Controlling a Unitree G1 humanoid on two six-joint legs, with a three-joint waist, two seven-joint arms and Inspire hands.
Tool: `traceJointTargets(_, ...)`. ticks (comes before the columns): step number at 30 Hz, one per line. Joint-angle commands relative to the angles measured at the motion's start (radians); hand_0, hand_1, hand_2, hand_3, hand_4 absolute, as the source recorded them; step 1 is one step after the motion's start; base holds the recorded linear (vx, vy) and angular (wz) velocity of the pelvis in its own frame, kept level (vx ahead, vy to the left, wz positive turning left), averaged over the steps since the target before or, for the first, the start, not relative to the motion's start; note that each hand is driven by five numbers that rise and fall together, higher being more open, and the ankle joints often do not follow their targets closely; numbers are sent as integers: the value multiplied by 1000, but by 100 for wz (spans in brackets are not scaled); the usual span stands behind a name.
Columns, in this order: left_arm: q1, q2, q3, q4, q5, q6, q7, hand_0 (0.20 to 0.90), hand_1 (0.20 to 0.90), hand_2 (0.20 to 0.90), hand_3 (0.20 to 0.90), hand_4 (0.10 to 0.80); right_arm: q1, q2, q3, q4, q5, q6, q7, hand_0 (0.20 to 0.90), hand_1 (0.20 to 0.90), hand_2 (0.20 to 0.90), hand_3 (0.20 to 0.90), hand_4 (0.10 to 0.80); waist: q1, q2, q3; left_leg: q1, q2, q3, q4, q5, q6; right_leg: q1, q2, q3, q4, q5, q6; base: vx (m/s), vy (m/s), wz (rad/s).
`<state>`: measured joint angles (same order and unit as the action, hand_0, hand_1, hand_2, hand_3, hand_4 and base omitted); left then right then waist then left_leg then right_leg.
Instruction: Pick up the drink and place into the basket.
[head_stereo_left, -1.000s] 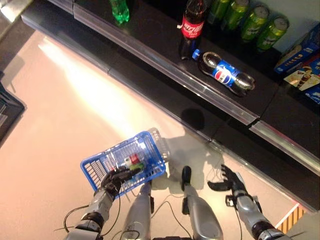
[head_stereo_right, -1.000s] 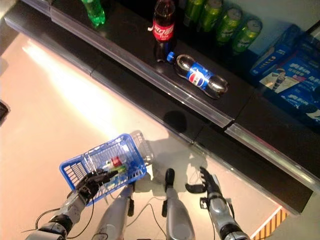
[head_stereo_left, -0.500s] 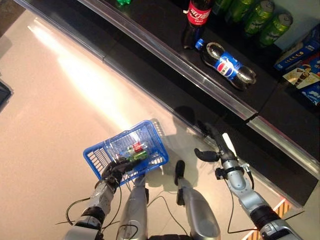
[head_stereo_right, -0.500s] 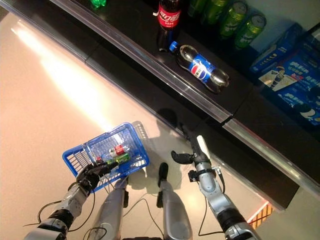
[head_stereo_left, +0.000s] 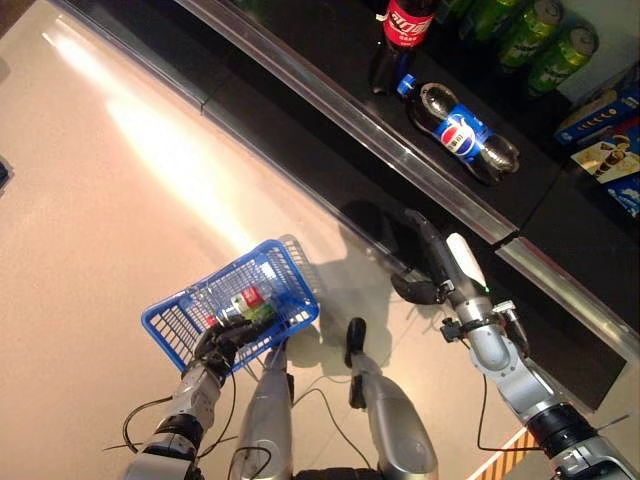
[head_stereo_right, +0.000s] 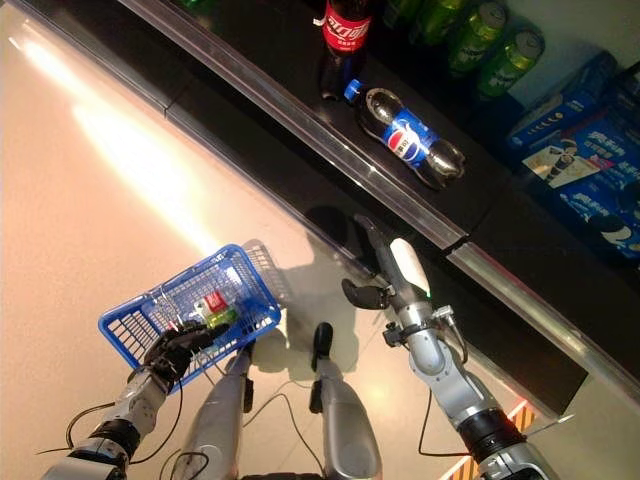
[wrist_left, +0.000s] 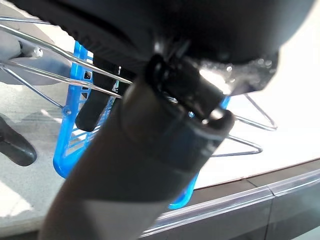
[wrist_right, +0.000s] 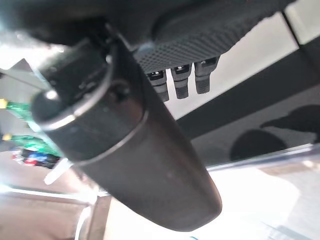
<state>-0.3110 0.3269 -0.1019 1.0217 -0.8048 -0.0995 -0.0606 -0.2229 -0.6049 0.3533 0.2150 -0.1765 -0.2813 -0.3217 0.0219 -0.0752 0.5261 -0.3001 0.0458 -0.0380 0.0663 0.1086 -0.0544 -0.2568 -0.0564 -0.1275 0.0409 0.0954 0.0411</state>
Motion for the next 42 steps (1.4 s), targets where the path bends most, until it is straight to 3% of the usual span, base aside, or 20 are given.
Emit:
traceJointTargets(1,83,61,23,-88,-4,-125,-49,300,300,300,200,100,16,-85,-67,-199,-23,-101,-84,900,900,900,900,800,-7,-25,-70,-23,-33,36,180,-162,31,11,-41,53,79,-63,86,0,0,0)
traceJointTargets(7,90,58,29,-78,-8,-131,-54,300,300,300,200,100,12,-105,-112,-276,-35,-113,-125,900,900,900,900,800,-5,-27,-69,-20,-31,40,185,-168,29,25,-40,51,70,-67,85,0,0,0)
traceJointTargets(25,111,92,47,-69,-10,-118,-50,300,300,300,200,100,-54,-185,-231,-365,-45,-34,-307,900,900,900,900,800,14,-56,-66,-6,-20,49,195,-179,27,73,-27,44,38,-59,95,0,0,0)
traceJointTargets(42,154,119,39,-111,8,-62,-47,300,300,300,200,100,-116,-274,-257,-332,-16,43,-310,900,900,900,900,800,45,-61,-90,33,-20,44,197,-180,21,147,-30,26,7,-56,101,45,-7,0)
